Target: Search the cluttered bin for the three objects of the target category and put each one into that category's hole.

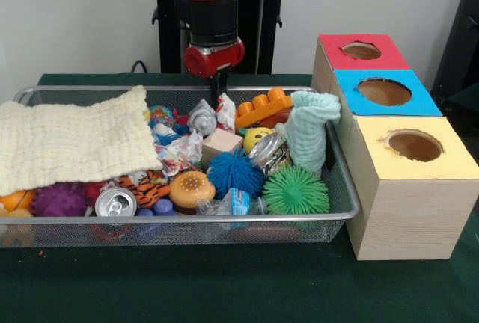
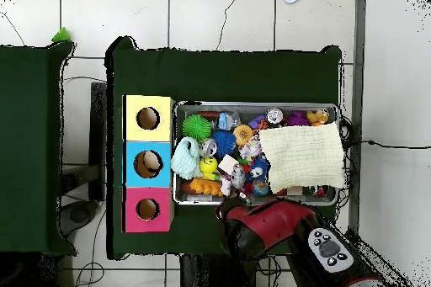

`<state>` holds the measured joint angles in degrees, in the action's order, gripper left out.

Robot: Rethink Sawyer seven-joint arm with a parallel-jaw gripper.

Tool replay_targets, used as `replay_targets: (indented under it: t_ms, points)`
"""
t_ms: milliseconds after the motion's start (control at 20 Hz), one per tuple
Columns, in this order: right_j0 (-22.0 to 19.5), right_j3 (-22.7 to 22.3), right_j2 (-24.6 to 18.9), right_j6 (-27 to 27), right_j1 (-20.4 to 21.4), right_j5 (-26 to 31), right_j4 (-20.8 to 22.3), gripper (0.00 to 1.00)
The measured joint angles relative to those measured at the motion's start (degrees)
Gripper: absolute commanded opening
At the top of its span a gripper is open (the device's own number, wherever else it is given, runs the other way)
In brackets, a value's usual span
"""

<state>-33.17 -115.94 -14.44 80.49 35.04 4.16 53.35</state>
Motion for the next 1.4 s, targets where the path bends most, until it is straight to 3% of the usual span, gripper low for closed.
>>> replay_targets:
  t_ms: [250, 900, 1400]
  points:
    - [-2.87, -3.40, -3.93, 0.00, 3.55, 3.59, -3.08, 0.00]
    - [-5.34, -8.74, -9.64, 0.00, 7.31, 8.18, -5.10, 0.00]
    - [-8.15, -15.03, -16.90, 0.00, 14.16, 12.51, -13.49, 0.00]
